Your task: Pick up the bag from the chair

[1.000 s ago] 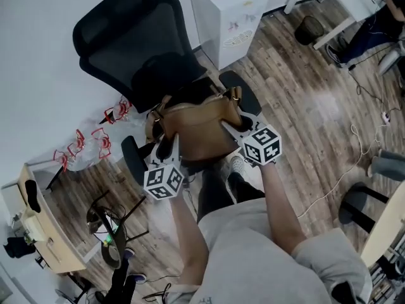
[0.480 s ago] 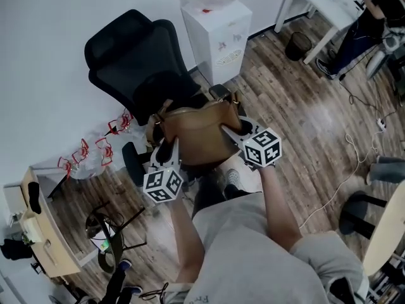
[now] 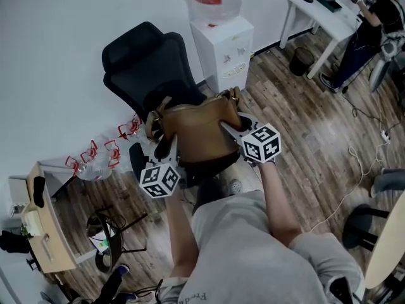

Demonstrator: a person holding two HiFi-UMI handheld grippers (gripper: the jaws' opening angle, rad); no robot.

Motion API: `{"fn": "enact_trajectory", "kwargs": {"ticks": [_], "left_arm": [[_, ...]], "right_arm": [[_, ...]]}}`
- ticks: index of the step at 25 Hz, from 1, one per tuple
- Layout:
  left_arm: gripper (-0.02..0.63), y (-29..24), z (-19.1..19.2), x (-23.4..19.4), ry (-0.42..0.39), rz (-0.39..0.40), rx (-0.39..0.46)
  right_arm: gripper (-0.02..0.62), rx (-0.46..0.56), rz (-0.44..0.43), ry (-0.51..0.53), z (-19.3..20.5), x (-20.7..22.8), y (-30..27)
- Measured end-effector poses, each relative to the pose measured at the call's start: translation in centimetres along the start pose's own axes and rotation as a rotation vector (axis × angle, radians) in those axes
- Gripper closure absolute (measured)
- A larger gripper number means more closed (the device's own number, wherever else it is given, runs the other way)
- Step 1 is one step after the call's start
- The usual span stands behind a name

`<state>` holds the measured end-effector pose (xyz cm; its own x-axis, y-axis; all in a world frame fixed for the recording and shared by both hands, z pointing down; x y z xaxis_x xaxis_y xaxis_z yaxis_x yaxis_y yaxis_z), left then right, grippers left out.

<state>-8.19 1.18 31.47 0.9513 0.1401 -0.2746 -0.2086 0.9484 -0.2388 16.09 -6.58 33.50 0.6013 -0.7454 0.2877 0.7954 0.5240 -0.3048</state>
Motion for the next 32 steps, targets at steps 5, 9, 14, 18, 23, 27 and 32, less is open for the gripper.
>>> {"fn": "enact_trajectory", "kwargs": {"ticks": [5,9,14,18,23,27,32], "left_arm": [[0.485,0.6,-1.0,0.3,-0.02,0.008,0.014],[0.485,0.9,-0.8,0.7,-0.018,0.01,0.009],[0.485,1.4,-0.3,1.4,-0.016,0.005,0.011],[0.485,2.1,0.1,1.3,-0.013,-0.008,0.006],[0.485,2.9,0.4,0.9,-0.014,-0.024,0.003],[0.485,3.5,0.6,0.5,-0.01,-0.032,0.002],[0.485,3.8,0.9,0.1,-0.006,-0.031,0.004]], "right_arm": [[0.442,0.018,-0.001,0.014,-0.8,-0.7,0.6],[0.442,0.011,0.001,0.014,-0.7,-0.8,1.2],[0.442,0.009,-0.001,0.011,-0.3,-0.8,1.8],[0.442,0.004,-0.005,0.007,0.2,-1.2,1.9],[0.442,-0.005,-0.014,0.005,0.7,-1.9,1.6],[0.44,-0.01,-0.018,0.013,0.9,-2.5,1.4],[0.44,-0.017,-0.016,0.016,1.3,-3.0,1.3]]}}
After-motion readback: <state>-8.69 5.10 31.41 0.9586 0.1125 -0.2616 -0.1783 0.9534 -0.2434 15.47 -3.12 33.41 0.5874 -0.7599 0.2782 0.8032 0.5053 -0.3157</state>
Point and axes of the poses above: the fingertips, and each gripper's own axes: y backward along the fingers, x to its right, z out of its underside, the point moved 7 cm from there along y, backward along the fingers, and after that the axes turned 1 degree about -z, right-handed, at the moved point
